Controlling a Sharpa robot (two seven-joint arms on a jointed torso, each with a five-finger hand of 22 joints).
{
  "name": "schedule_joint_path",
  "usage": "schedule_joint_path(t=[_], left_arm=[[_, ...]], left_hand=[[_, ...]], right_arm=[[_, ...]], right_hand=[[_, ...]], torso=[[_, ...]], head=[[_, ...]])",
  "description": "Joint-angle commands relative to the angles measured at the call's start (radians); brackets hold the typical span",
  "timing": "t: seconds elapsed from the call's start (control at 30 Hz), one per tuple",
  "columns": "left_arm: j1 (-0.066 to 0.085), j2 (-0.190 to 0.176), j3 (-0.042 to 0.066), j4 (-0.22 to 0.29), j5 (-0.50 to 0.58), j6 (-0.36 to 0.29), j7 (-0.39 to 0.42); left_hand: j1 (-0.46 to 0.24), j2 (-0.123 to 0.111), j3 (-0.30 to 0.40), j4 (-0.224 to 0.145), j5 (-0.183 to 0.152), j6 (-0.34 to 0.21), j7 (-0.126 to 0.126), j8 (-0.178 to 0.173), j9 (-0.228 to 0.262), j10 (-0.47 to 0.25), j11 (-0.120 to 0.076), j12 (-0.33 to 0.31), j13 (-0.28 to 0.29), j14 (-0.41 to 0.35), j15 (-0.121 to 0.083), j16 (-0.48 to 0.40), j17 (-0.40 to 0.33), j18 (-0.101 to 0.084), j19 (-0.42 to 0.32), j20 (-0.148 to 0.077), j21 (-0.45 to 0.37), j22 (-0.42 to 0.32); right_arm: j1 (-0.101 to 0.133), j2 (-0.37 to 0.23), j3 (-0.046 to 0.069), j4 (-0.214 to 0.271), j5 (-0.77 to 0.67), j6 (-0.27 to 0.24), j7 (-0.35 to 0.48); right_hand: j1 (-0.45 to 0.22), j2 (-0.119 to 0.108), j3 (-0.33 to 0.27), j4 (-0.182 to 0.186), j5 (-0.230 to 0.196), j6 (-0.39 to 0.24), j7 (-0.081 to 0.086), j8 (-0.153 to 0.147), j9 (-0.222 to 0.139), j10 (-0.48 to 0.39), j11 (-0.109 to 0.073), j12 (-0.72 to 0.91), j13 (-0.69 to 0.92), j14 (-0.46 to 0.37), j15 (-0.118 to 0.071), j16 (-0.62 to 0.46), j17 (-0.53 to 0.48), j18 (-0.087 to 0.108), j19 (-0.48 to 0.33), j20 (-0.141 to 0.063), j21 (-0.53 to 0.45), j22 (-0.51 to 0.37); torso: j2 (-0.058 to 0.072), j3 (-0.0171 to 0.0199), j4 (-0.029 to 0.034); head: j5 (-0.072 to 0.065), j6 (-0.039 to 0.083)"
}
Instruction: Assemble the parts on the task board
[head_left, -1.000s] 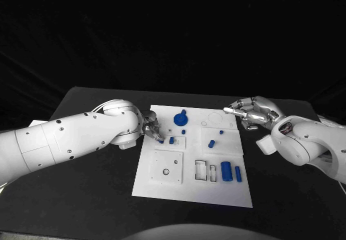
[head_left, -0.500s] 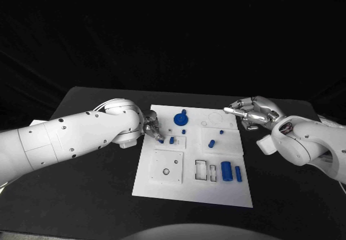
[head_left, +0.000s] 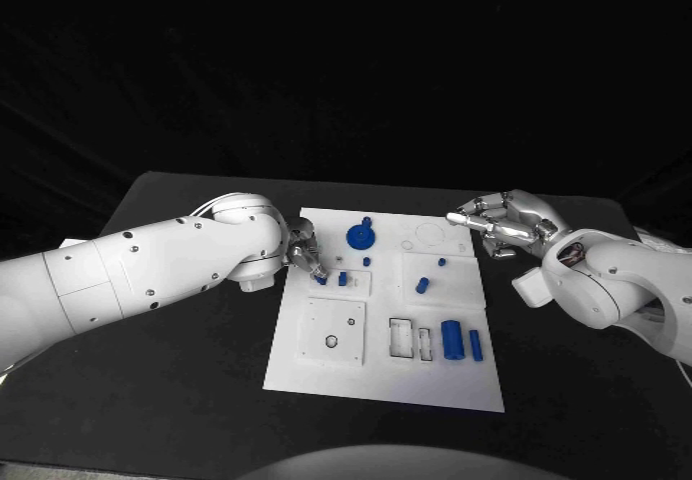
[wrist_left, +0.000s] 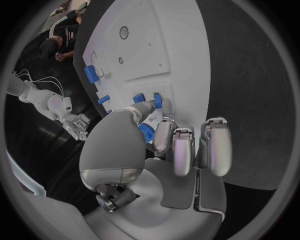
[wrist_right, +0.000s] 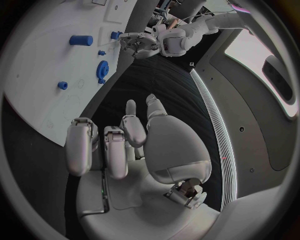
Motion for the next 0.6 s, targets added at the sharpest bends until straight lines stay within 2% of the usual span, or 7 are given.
schedule_joint_path(t=[0.03,0.6], left_arm=[[-0.008,0.008,-0.007,-0.004,0.014,0.043,-0.01],[-0.008,0.019,-0.008,-0.023,-0.002,0.029,-0.018]], left_hand=[[-0.017,0.001,0.046,-0.058,0.006,0.025,-0.027,0.005,-0.002,0.006,-0.003,0.009,0.005,0.103,-0.009,0.003,0.263,-0.007,0.077,-0.006,0.006,0.18],[-0.084,0.001,-0.027,-0.018,0.007,0.052,-0.039,0.008,-0.005,0.02,-0.013,0.032,0.036,0.103,-0.019,0.003,0.263,-0.013,0.083,-0.016,0.025,0.199]], right_arm=[[-0.001,0.0,0.0,0.003,0.0,0.012,0.01],[-0.001,-0.003,0.0,0.007,0.0,0.01,0.011]], right_hand=[[0.0,0.012,-0.006,-0.002,0.004,0.007,-0.003,-0.005,0.001,0.097,-0.019,0.345,0.342,0.104,0.004,0.004,0.263,0.005,-0.007,0.004,-0.005,-0.001],[0.0,0.012,-0.007,-0.002,0.004,0.006,-0.003,-0.006,0.001,0.095,-0.019,0.343,0.341,0.104,0.004,0.004,0.263,0.005,-0.008,0.004,-0.006,-0.003]], torso=[[0.0,0.0,0.0004],[0.0,-0.0008,0.0003]], head=[[-0.002,-0.001],[-0.005,-0.004]])
